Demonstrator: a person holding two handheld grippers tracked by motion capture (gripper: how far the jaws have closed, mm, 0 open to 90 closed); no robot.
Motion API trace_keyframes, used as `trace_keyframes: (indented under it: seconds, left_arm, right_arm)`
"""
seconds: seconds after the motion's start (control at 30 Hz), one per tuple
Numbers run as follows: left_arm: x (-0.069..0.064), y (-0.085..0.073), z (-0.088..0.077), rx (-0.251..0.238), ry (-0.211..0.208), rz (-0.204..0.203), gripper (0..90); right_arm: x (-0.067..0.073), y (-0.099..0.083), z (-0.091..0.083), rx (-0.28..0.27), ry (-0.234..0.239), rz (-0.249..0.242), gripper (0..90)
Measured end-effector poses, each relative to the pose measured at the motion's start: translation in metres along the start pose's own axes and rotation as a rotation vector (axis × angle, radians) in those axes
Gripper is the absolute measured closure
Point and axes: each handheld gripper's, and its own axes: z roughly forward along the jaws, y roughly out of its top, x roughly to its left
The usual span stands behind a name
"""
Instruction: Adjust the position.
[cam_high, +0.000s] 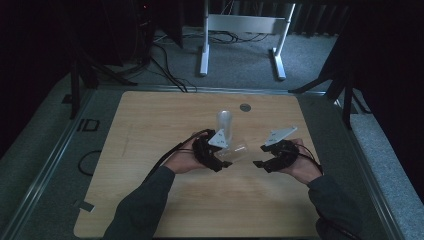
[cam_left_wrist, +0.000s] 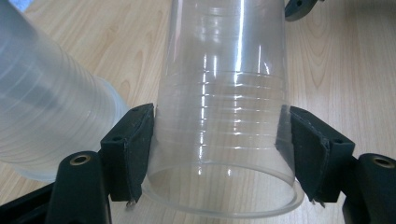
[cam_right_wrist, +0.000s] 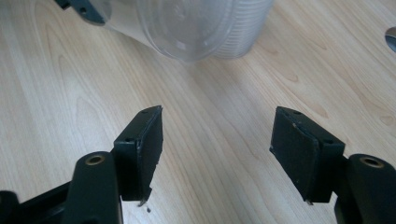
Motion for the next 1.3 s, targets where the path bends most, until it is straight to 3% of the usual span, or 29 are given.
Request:
trace_keyframes:
  seconds: [0.17,0.7,1.3]
  left_arm:
    - [-0.001,0.003,0.0,0.031,-0.011,0.028,29.2]
    - [-0.001,-0.002,0.003,0.085,-0.049,0.052,29.2]
    - [-0.005,-0.005,0.009,0.134,-0.047,0.084,29.3]
  right_arm:
    - [0.001,0.004,0.0,0.023,0.008,-0.037,34.9]
    - [0.001,0.017,0.007,0.12,0.055,-0.143,38.3]
    - [0.006,0.03,0.017,0.233,0.08,-0.235,39.1]
